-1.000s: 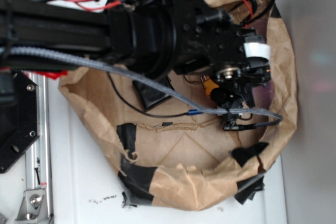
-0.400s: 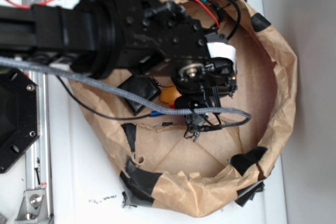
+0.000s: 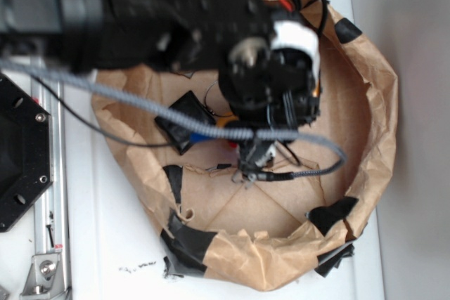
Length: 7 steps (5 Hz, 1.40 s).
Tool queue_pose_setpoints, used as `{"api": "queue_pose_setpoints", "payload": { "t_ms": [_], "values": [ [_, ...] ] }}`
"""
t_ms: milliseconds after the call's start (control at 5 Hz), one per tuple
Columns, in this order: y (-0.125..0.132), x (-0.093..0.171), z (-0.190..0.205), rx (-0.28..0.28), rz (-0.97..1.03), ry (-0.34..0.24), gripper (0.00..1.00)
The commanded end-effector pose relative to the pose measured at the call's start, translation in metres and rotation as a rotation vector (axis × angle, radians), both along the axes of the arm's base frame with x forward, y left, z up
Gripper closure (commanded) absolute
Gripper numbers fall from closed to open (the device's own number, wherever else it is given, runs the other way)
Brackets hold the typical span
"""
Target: Grab the yellow duck.
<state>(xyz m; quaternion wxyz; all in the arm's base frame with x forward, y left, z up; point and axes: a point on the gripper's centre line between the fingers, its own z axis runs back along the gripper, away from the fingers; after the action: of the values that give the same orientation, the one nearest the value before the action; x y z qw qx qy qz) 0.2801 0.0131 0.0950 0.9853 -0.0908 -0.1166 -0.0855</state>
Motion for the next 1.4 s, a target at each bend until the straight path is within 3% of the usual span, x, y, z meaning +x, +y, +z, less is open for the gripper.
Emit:
{"api": "queue_pose_setpoints", "payload": {
  "t_ms": [0,200,400,800,1000,1200],
  "values": [
    [0.019,-0.03,0.024,-0.015,0.406,0.121,0.0],
    [0.02,-0.041,0.008,-0.044,0.656,0.185,0.0],
    [0.02,-0.042,-0.014,-0.083,0.783,0.171,0.0],
    [0.006,-0.016,-0.043,-0.016,0.743,0.184,0.0],
    [0.002,0.006,-0.043,0.026,0.669,0.154,0.0],
    [0.002,0.013,-0.041,0.065,0.629,0.141,1.0]
  ]
}}
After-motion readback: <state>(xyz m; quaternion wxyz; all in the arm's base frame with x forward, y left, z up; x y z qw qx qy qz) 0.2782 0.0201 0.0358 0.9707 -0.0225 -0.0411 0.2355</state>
